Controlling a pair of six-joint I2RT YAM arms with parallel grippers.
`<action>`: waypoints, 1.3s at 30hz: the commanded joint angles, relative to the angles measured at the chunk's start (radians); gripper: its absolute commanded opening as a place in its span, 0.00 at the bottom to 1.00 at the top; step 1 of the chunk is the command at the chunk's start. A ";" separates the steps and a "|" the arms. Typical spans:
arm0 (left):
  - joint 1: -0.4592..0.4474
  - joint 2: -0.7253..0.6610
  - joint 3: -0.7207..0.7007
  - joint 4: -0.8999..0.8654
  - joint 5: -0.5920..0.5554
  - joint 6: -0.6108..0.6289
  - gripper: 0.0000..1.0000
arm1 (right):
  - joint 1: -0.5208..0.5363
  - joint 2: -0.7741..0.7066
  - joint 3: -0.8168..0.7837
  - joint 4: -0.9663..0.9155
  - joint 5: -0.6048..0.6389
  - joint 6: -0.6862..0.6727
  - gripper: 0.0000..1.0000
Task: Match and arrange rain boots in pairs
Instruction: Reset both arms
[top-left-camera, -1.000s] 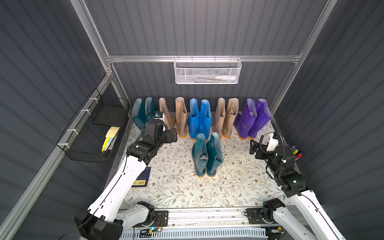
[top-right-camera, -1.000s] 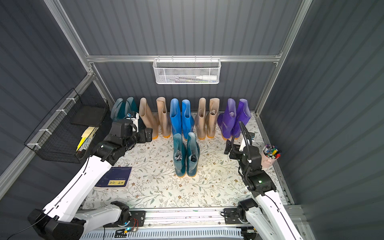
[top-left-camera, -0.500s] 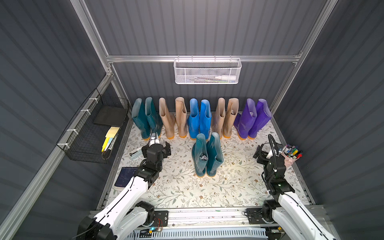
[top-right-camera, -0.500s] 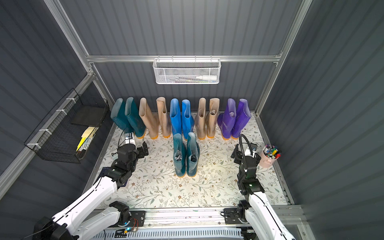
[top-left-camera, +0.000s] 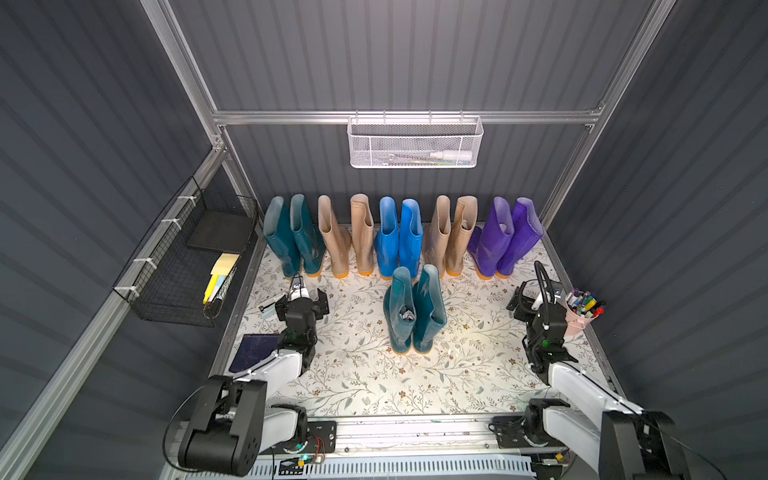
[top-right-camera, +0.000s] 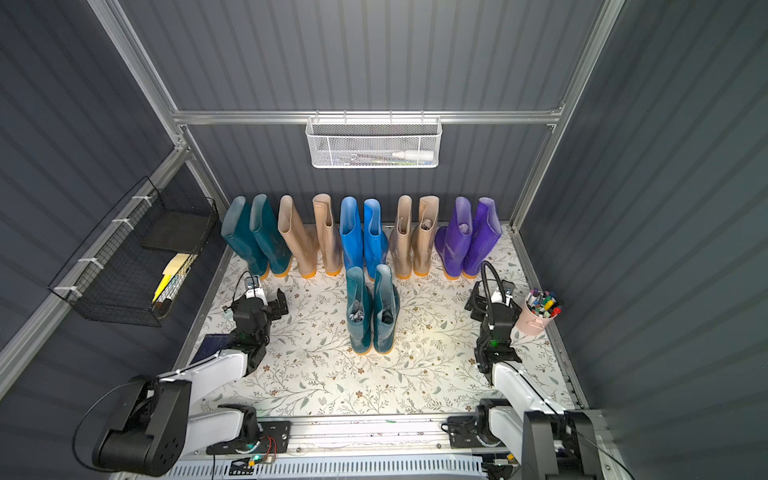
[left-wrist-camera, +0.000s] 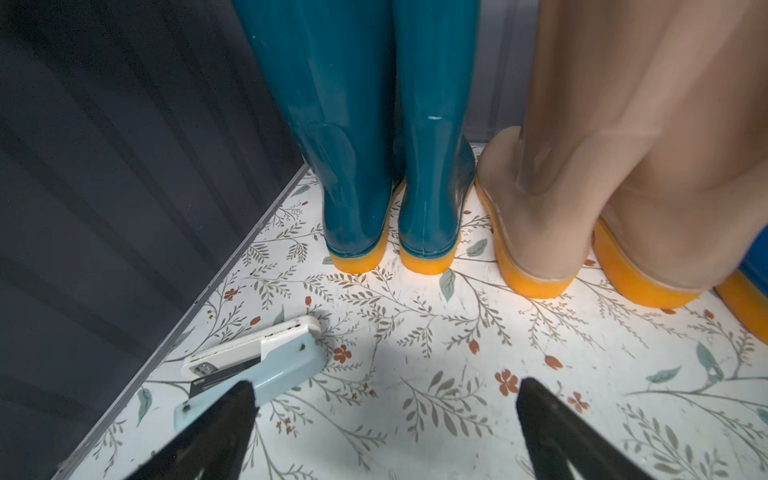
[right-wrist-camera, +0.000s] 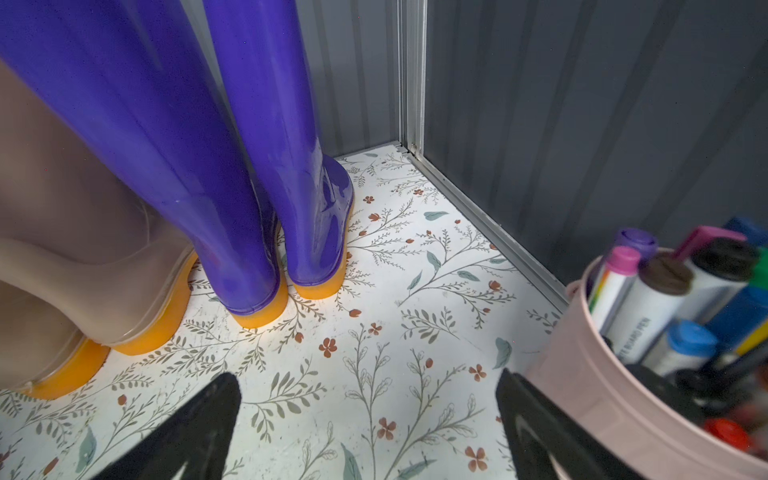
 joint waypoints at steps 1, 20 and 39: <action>0.045 0.075 -0.032 0.195 0.125 0.032 1.00 | -0.023 0.073 -0.013 0.136 -0.042 0.019 0.99; 0.085 0.262 -0.039 0.372 0.274 0.054 1.00 | -0.044 0.154 0.012 0.121 -0.112 0.025 0.99; 0.085 0.409 0.008 0.419 0.344 0.086 1.00 | -0.045 0.251 0.114 0.066 -0.217 0.017 0.99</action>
